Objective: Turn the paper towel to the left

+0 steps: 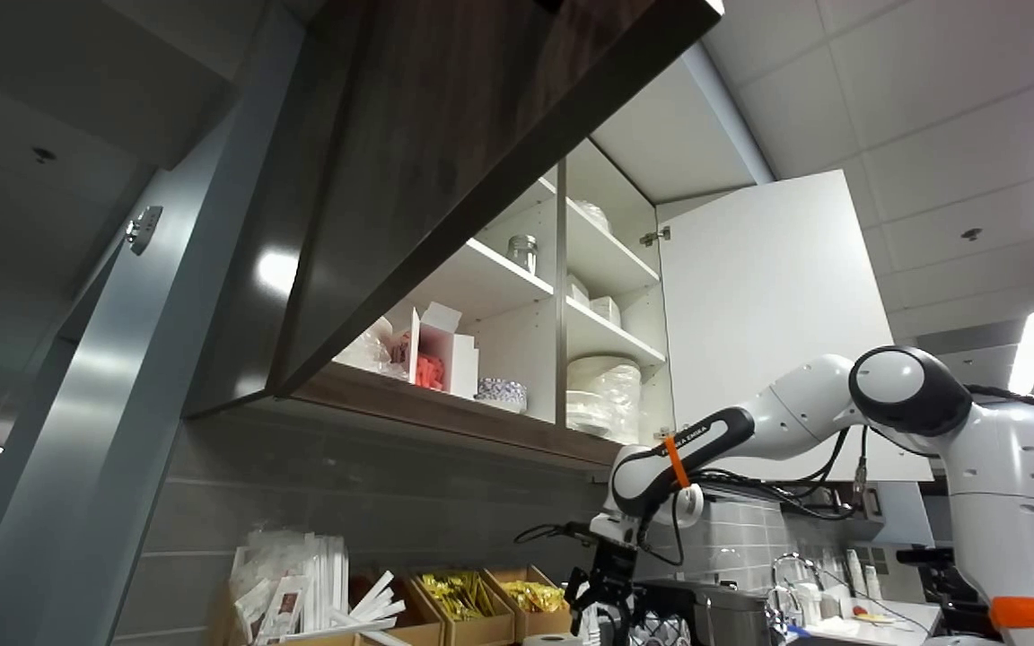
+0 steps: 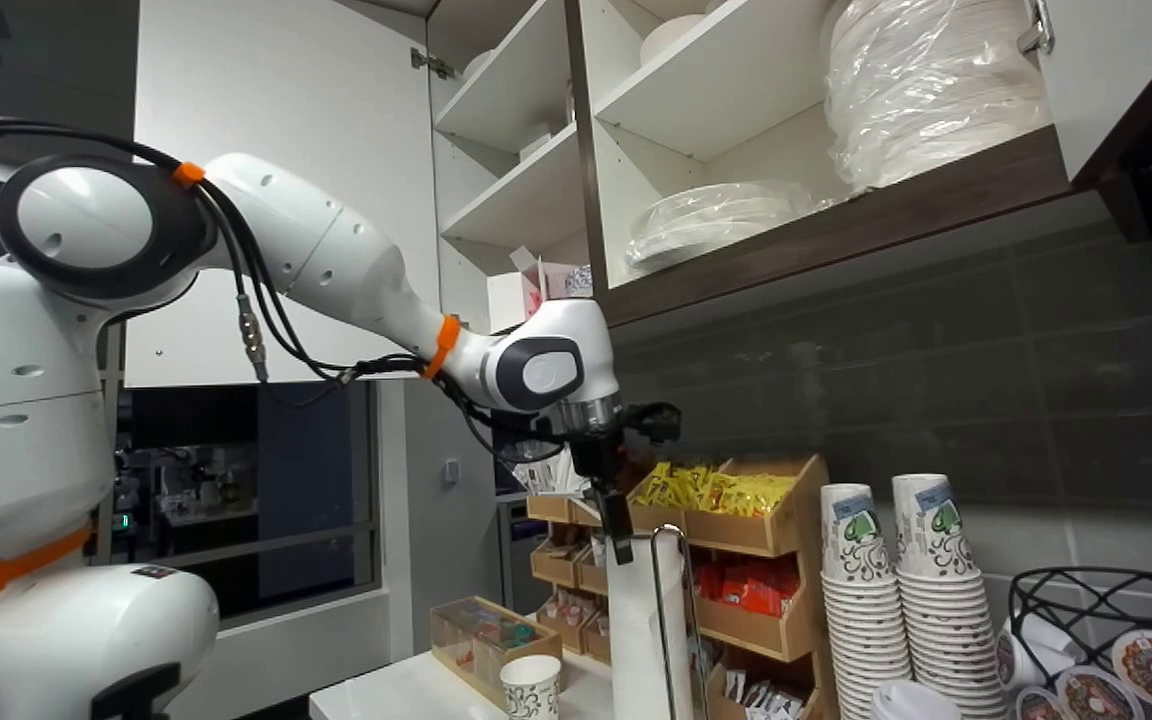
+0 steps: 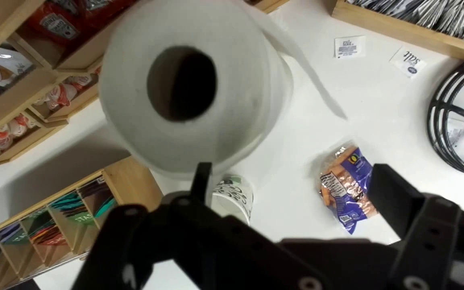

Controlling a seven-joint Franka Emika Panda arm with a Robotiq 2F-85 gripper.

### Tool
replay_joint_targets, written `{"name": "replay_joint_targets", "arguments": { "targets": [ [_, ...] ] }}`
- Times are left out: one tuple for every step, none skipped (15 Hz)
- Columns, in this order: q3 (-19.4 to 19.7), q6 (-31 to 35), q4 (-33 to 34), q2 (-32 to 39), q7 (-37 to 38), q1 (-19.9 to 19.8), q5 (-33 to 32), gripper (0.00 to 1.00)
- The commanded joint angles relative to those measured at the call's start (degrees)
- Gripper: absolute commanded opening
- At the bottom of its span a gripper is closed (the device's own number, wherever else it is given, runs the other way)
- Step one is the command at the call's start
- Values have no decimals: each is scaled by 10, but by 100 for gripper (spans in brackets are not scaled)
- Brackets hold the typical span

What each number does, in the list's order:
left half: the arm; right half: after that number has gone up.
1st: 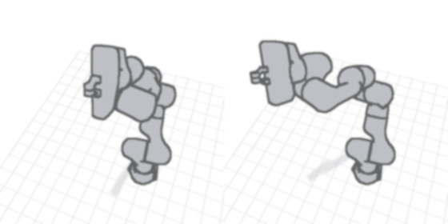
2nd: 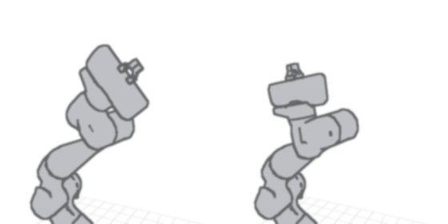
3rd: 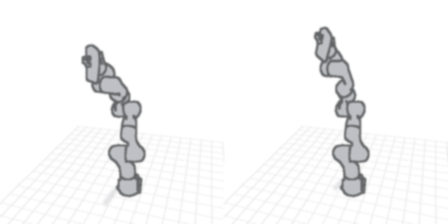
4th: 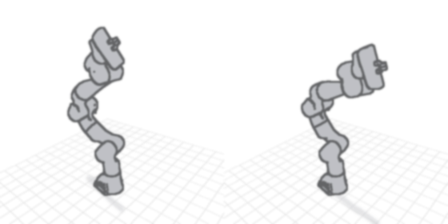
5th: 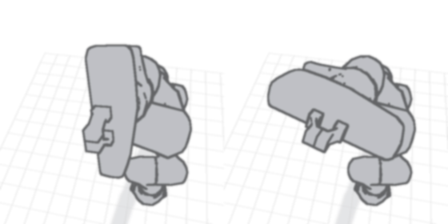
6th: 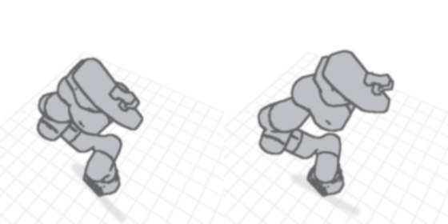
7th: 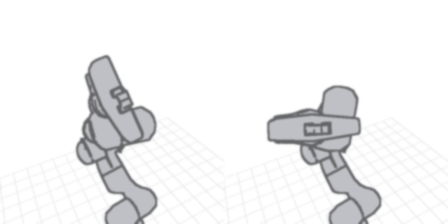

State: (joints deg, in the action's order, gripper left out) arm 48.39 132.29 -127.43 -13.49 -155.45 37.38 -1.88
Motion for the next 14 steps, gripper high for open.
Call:
{"name": "replay_joint_targets", "arguments": {
  "targets": [
    [8,9,-2,-15,-11,3,20,100],
    [-77,17,-4,5,-14,-89,56,100],
    [-97,25,-7,4,3,-109,62,100],
    [-136,34,-10,4,25,-149,68,100],
    [-173,45,-16,1,50,-188,69,100],
    [-207,52,-20,-4,77,-223,66,100],
    [-240,56,-26,-10,107,-257,60,100],
    [-269,61,-30,-14,138,-288,52,100],
    [-293,58,-32,-17,177,-314,38,100],
    [-315,47,-30,-18,218,-338,20,100],
    [-333,37,-29,-18,260,-358,5,100],
    [-346,23,-28,-19,297,-373,-5,100],
    [-357,13,-28,-20,334,-385,-15,100],
    [-365,-2,-26,-22,366,-394,-17,100]
  ]
}}
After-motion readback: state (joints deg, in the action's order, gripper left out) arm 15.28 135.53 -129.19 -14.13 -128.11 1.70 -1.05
